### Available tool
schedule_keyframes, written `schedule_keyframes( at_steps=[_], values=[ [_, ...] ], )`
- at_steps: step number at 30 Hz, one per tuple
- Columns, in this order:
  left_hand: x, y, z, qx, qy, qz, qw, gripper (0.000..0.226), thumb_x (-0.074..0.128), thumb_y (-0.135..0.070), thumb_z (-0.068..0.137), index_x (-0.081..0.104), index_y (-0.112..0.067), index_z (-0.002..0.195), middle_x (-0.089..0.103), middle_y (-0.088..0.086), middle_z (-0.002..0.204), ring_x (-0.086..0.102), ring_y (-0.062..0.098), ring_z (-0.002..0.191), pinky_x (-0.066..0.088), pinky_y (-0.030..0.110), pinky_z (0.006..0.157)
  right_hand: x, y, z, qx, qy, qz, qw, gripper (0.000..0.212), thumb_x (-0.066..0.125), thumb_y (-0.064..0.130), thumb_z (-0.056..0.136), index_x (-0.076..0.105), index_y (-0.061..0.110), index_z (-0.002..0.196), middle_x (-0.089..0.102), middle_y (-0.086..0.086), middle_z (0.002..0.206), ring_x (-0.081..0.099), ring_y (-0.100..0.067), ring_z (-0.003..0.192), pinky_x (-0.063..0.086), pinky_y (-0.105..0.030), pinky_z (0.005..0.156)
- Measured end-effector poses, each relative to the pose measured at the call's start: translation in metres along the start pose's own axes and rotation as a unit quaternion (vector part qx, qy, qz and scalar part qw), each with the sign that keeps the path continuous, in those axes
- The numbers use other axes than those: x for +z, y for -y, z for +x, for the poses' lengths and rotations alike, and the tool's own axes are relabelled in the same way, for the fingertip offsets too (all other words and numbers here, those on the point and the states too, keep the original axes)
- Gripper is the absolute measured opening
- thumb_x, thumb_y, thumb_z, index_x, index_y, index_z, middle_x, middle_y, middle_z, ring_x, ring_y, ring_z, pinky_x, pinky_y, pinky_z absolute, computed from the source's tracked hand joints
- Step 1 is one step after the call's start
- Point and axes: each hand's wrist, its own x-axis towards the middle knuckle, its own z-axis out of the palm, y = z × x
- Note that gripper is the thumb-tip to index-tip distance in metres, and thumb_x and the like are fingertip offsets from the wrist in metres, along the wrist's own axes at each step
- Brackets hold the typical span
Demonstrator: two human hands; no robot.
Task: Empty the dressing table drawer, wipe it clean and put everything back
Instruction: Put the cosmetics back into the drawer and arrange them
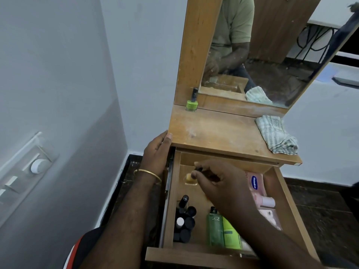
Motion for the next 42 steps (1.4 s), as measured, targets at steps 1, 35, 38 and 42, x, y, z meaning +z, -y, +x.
schedule_keyframes(
  at_steps=[1,35,38,42],
  values=[
    [0.0,0.0,0.0,0.001,0.001,0.001,1.0,0.039,0.045,-0.04,0.101,0.059,-0.023,0.133,0.059,-0.015,0.12,0.052,0.001,0.11,0.042,0.012,0.089,0.006,-0.004,-0.002,0.006,0.018,-0.01,1.0,0.015,0.074,0.02,0.086,0.073,0.026,0.1,0.07,0.016,0.089,0.063,0.002,0.079,0.057,-0.025,0.068],
    [0.0,0.008,0.004,-0.007,0.001,0.004,1.0,0.045,0.046,-0.043,0.1,0.055,-0.022,0.138,0.055,-0.014,0.131,0.048,0.001,0.121,0.035,0.003,0.082,0.005,-0.007,0.024,0.048,0.049,0.021,0.997,0.009,0.061,0.027,0.093,0.065,0.035,0.09,0.063,0.016,0.074,0.06,-0.001,0.069,0.047,-0.014,0.058],
    [0.0,0.011,0.006,-0.003,-0.001,0.0,1.0,0.045,0.046,-0.044,0.099,0.057,-0.021,0.136,0.061,-0.006,0.132,0.053,0.008,0.121,0.041,0.01,0.088,-0.003,-0.007,0.071,0.042,-0.022,0.01,0.999,0.024,0.065,0.029,0.091,0.064,0.026,0.114,0.066,0.01,0.1,0.063,-0.002,0.083,0.057,-0.026,0.069],
    [-0.001,0.013,0.009,-0.005,0.003,-0.008,1.0,0.045,0.046,-0.047,0.098,0.058,-0.023,0.135,0.063,-0.006,0.129,0.057,0.01,0.119,0.05,0.038,0.101,0.003,-0.008,0.134,0.017,-0.058,-0.086,0.994,0.056,0.069,0.033,0.087,0.049,0.027,0.139,0.059,0.002,0.127,0.06,-0.012,0.102,0.055,-0.03,0.078]
  ],
)
